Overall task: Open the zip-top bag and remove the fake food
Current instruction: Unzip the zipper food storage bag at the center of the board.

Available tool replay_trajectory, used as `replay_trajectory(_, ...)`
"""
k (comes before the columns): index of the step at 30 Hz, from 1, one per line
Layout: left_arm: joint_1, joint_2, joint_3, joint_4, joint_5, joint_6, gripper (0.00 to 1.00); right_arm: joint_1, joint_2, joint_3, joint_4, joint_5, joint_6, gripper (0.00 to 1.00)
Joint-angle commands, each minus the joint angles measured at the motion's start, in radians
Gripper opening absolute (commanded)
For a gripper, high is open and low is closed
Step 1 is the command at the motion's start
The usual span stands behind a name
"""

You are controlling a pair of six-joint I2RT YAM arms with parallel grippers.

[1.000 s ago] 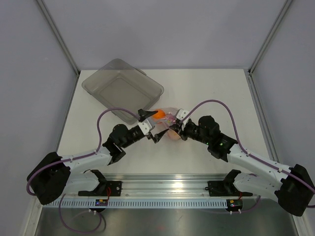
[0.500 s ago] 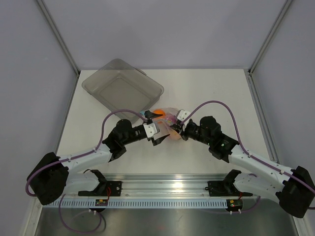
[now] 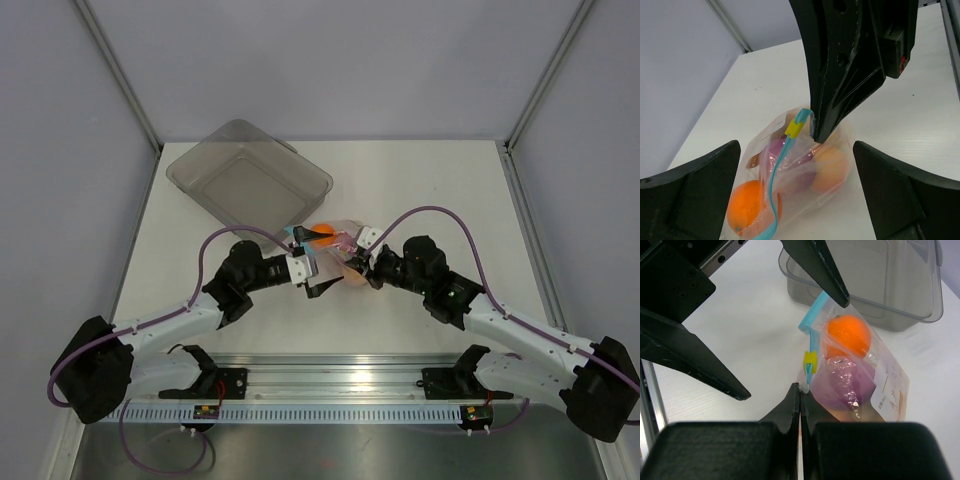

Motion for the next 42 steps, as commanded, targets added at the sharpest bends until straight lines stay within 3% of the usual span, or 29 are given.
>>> replay_trajectory(1, 0.003, -0.024, 0.031, 0.051, 0.068, 0.009, 0.99, 0.010, 0.016, 0.050, -0.020, -0.042, -0.023, 0.00)
replay_trajectory(10, 0.004, -0.011, 0.040, 0.082, 0.049, -0.085, 0.99, 0.022, 0.013, 0.055, -0.026, -0.066, -0.035, 0.00)
replay_trajectory(14, 0.003, -0.007, 0.052, 0.054, 0.086, -0.057, 0.99, 0.024, 0.012, 0.056, -0.031, -0.073, -0.036, 0.00)
replay_trajectory(24, 0.003, 0.033, 0.103, -0.064, 0.192, 0.033, 0.73, 0.029, 0.007, 0.056, -0.028, -0.076, -0.036, 0.00)
replay_trajectory(25, 0.004, 0.035, 0.114, -0.090, 0.201, 0.043, 0.65, 0.029, 0.007, 0.056, -0.028, -0.075, -0.035, 0.00)
replay_trajectory(28, 0.003, 0.051, 0.138, -0.136, 0.212, 0.061, 0.52, 0.029, 0.001, 0.053, -0.026, -0.075, -0.033, 0.00)
replay_trajectory(42, 0.006, 0.059, 0.143, -0.153, 0.183, 0.063, 0.40, 0.029, -0.028, 0.036, -0.001, -0.069, -0.027, 0.00)
